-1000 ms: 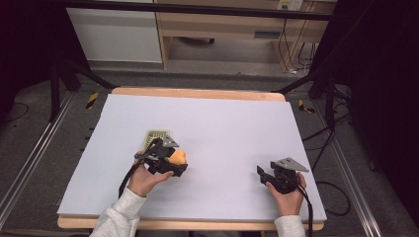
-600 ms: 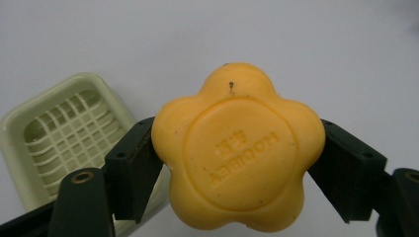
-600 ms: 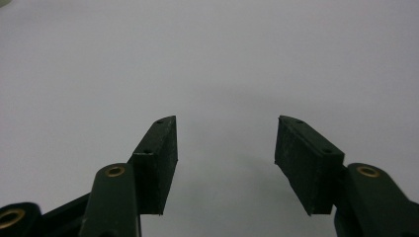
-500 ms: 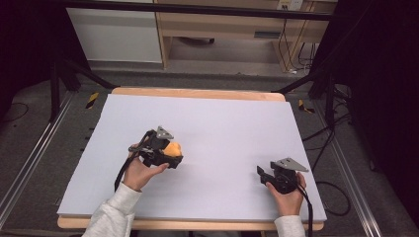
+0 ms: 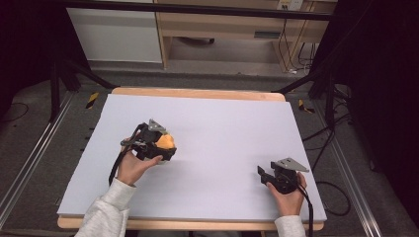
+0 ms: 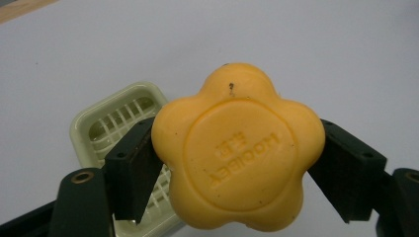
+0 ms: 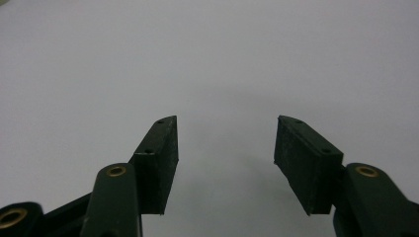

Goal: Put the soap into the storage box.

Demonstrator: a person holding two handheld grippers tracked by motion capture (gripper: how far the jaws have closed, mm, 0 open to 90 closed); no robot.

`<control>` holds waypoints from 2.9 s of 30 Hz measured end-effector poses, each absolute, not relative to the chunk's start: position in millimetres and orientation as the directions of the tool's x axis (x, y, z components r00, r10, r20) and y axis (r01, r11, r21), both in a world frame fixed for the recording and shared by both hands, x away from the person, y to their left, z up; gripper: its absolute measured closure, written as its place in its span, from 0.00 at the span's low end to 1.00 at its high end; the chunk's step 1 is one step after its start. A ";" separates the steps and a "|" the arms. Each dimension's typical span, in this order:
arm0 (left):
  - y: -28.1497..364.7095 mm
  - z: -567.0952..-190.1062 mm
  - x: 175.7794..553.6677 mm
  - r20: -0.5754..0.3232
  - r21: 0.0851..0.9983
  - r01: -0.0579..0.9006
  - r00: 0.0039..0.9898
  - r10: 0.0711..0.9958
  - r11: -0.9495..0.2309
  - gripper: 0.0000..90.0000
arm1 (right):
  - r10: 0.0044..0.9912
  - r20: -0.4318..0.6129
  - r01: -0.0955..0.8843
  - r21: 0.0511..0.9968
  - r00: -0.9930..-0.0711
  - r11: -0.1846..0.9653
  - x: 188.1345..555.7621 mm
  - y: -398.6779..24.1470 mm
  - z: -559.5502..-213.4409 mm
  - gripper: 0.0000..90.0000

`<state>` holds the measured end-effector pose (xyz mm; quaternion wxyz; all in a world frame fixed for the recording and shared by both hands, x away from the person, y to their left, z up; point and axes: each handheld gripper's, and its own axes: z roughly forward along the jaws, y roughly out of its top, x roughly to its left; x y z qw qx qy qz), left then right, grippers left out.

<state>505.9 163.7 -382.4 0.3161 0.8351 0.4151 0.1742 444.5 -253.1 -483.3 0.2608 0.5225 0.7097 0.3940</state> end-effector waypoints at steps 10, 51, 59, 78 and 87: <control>175.6 -384.4 514.1 0.034 0.669 0.604 0.558 0.829 -0.434 0.28 | 0.946 0.035 0.532 0.833 -0.322 0.150 444.4 -253.3 -483.2 0.48; 194.2 -421.2 540.7 0.013 0.620 0.687 0.475 0.880 -0.380 0.28 | 0.943 0.030 0.537 0.828 -0.332 0.163 444.5 -251.5 -484.1 0.48; 194.1 -425.2 540.7 0.017 0.603 0.695 0.478 0.878 -0.390 0.28 | 0.943 0.028 0.537 0.827 -0.333 0.165 444.5 -251.4 -484.3 0.48; 193.1 -432.4 541.7 0.027 0.591 0.701 0.478 0.878 -0.400 0.27 | 0.941 0.023 0.537 0.826 -0.336 0.171 444.7 -251.1 -484.6 0.48; 193.1 -435.6 543.7 0.026 0.581 0.709 0.475 0.880 -0.400 0.27 | 0.941 0.022 0.537 0.825 -0.338 0.173 444.8 -251.1 -484.7 0.48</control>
